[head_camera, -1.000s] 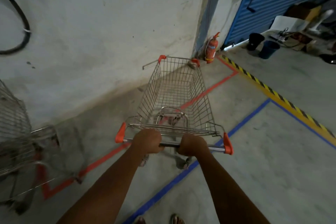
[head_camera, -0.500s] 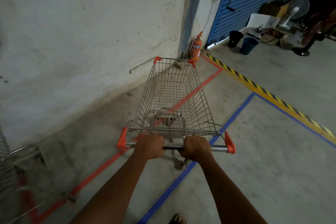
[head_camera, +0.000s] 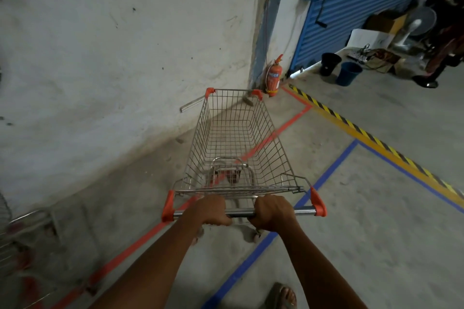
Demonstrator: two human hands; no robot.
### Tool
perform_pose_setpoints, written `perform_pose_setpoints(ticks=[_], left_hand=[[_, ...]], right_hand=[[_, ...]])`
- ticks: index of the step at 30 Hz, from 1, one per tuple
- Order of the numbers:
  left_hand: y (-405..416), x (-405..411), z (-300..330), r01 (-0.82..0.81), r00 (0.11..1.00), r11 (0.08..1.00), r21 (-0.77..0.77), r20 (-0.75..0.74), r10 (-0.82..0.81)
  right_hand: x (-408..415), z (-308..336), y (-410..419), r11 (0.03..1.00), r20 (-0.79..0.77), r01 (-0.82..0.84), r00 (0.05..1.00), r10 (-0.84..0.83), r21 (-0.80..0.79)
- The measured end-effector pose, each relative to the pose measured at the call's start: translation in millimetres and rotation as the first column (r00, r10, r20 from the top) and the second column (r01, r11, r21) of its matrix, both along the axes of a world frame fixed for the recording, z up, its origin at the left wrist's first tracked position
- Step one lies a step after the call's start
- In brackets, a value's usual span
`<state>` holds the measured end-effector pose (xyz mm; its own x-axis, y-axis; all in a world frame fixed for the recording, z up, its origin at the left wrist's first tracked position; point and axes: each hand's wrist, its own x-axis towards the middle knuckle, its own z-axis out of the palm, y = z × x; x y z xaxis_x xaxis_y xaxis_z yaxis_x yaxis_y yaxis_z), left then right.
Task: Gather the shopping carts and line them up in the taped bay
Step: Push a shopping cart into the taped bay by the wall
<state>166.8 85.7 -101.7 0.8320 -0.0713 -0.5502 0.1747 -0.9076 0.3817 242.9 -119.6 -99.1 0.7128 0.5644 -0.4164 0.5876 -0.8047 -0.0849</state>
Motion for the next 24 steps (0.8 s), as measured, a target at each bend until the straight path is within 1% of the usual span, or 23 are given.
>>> perform_pose_setpoints(ticks=[2, 5, 7, 10, 14, 17, 21, 24], left_hand=[[-7.9, 13.4, -1.6, -0.042, 0.997, 0.998, -0.045, -0.068, 0.039], [-21.8, 36.8, -5.3, -0.081, 0.992, 0.997, 0.001, -0.094, 0.081], [-34.5, 53.7, -5.9, -0.108, 0.991, 0.994, 0.033, -0.074, 0.11], [-54.9, 76.3, -8.8, -0.19, 0.981, 0.98, 0.062, -0.03, 0.192], [-75.0, 110.4, -20.5, -0.32, 0.947, 0.942, 0.104, 0.013, 0.321], [-101.6, 134.7, -2.1, -0.376, 0.927, 0.918, 0.125, 0.049, 0.372], [-134.9, 179.2, 9.6, -0.436, 0.9, 0.889, 0.141, 0.081, 0.428], [-148.2, 217.5, 2.9, -0.478, 0.878, 0.873, 0.099, 0.069, 0.473]], right_hand=[[15.8, -0.4, -8.8, 0.999, -0.009, -0.035, 0.999, 0.035, 0.029], [46.0, -0.3, -21.5, 0.991, 0.014, -0.116, 0.993, 0.115, 0.072], [69.2, -0.7, -31.5, 0.98, 0.029, -0.17, 0.985, 0.168, 0.102], [104.9, -0.6, -44.3, 0.96, 0.044, -0.252, 0.968, 0.249, 0.118], [153.3, -5.4, -57.7, 0.939, 0.053, -0.307, 0.952, 0.302, 0.156], [192.9, -6.7, -69.6, 0.922, 0.032, -0.358, 0.933, 0.357, 0.147], [248.9, 0.2, -85.8, 0.892, 0.057, -0.421, 0.907, 0.418, 0.165], [295.5, 6.0, -90.7, 0.889, 0.048, -0.452, 0.892, 0.45, 0.067]])
